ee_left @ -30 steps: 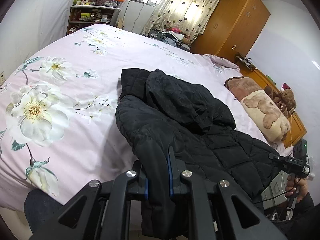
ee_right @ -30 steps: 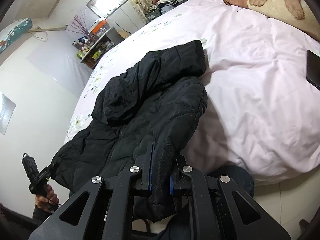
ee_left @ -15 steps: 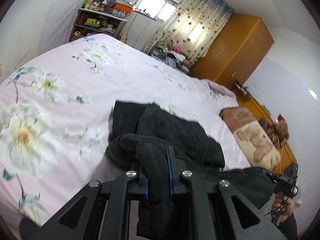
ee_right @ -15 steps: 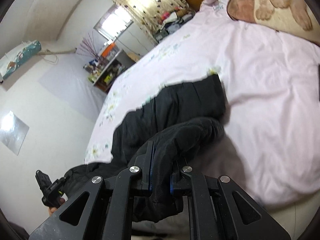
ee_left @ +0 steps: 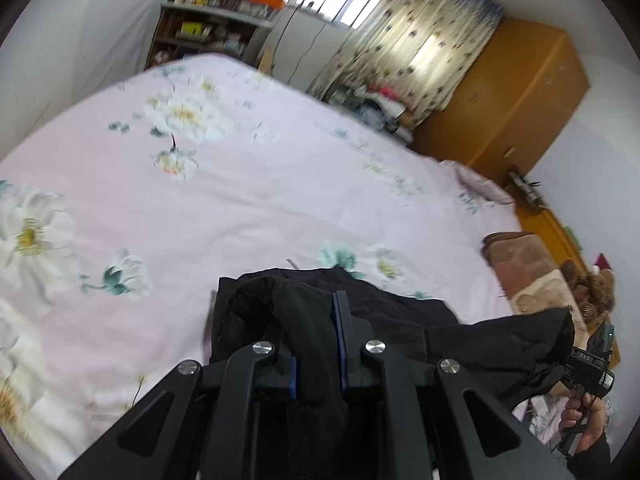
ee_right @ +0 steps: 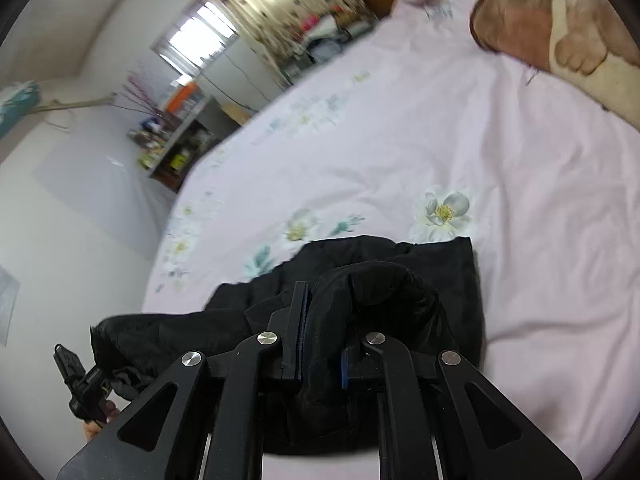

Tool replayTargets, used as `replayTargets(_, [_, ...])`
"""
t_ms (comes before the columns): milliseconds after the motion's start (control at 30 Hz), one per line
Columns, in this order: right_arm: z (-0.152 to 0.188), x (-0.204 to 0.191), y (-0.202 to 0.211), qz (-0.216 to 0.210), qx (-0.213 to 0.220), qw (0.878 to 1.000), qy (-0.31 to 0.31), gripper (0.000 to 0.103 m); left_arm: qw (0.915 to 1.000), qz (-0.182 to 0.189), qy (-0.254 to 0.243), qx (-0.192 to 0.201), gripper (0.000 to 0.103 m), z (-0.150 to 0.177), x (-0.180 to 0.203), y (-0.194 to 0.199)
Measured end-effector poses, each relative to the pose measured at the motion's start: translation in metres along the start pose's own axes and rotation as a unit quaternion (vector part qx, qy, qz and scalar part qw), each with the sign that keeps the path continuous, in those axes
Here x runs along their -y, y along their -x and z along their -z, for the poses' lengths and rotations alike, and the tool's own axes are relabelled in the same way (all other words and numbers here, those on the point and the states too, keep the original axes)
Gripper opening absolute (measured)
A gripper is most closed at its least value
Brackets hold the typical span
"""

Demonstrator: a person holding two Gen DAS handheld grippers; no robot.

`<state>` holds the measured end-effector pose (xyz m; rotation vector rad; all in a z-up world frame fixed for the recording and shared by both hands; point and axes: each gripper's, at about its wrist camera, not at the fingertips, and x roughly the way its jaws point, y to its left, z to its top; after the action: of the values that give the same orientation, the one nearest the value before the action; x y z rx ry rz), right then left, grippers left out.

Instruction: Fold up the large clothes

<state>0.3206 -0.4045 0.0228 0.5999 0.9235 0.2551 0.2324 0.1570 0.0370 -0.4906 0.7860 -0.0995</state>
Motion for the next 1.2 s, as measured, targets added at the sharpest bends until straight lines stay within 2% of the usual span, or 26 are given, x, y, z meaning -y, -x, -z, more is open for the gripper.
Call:
replayTargets(167, [-0.017,0.019,-0.075,0.048,-0.053,0.997,-0.024,0.016,0.9977,-0.034,0.012,-0.057,0.016,-0.004,-0.020,-0.078])
replayTargets(300, [-0.018,0.039,-0.108,0.046,-0.068,0.994,-0.067,0.020,0.9970,-0.028,0.028,-0.067,0.021,0.000,-0.027,-0.099])
replayTargets(367, [-0.020,0.043,-0.108,0.035,-0.074,0.994,-0.077,0.022,0.9962,-0.010,0.036,-0.078,0.023,-0.003,-0.029,-0.097])
replayTargets(433, [-0.024,0.045,-0.098,0.008,-0.074,0.994,-0.083,0.028,0.9952,0.014,0.046,-0.086,0.031,-0.010,-0.030,-0.090])
replayTargets(467, [-0.026,0.044,-0.090,-0.011,-0.068,0.994,-0.084,0.035,0.9945,0.030,0.054,-0.084,0.035,-0.013,-0.033,-0.084])
replayTargets(500, [-0.028,0.044,-0.084,-0.027,-0.061,0.994,-0.087,0.039,0.9937,0.047,0.064,-0.079,0.044,-0.016,-0.035,-0.077])
replayTargets(533, [-0.028,0.044,-0.077,-0.044,-0.052,0.994,-0.089,0.054,0.9925,0.065,0.074,-0.073,0.052,-0.020,-0.037,-0.069])
replayTargets(567, [-0.029,0.043,-0.063,-0.062,-0.032,0.993,-0.091,0.063,0.9914,0.079,0.081,-0.066,0.055,-0.022,-0.036,-0.061])
replayTargets(633, [-0.030,0.038,-0.049,-0.066,-0.003,0.994,-0.090,0.064,0.9902,0.094,0.087,-0.056,0.062,-0.027,-0.032,-0.049])
replayTargets(767, [-0.028,0.021,-0.029,-0.038,0.042,0.997,-0.053,0.065,0.9941,0.079,0.070,-0.026,0.070,-0.035,-0.020,-0.032])
replayTargets(833, [-0.025,0.011,-0.023,-0.032,0.053,0.998,-0.023,0.065,0.9966,0.063,0.051,0.013,0.076,-0.038,-0.015,-0.018])
replayTargets(900, [-0.019,0.001,-0.020,-0.017,0.058,0.998,0.012,0.065,0.9980,0.040,0.039,0.030,0.083,-0.039,-0.012,-0.011])
replayTargets(1033, [-0.004,-0.007,-0.030,0.029,0.048,0.996,0.073,0.065,0.9997,0.012,-0.021,-0.007,0.084,-0.028,0.005,-0.029])
replayTargets(1133, [0.016,-0.023,-0.043,0.044,0.032,0.990,0.127,0.065,0.9967,0.020,-0.071,-0.035,0.083,-0.007,0.029,-0.049])
replayTargets(1200, [0.032,-0.040,-0.054,0.057,0.028,0.982,0.176,0.065,0.9933,0.018,-0.105,-0.044,0.083,0.006,0.047,-0.064])
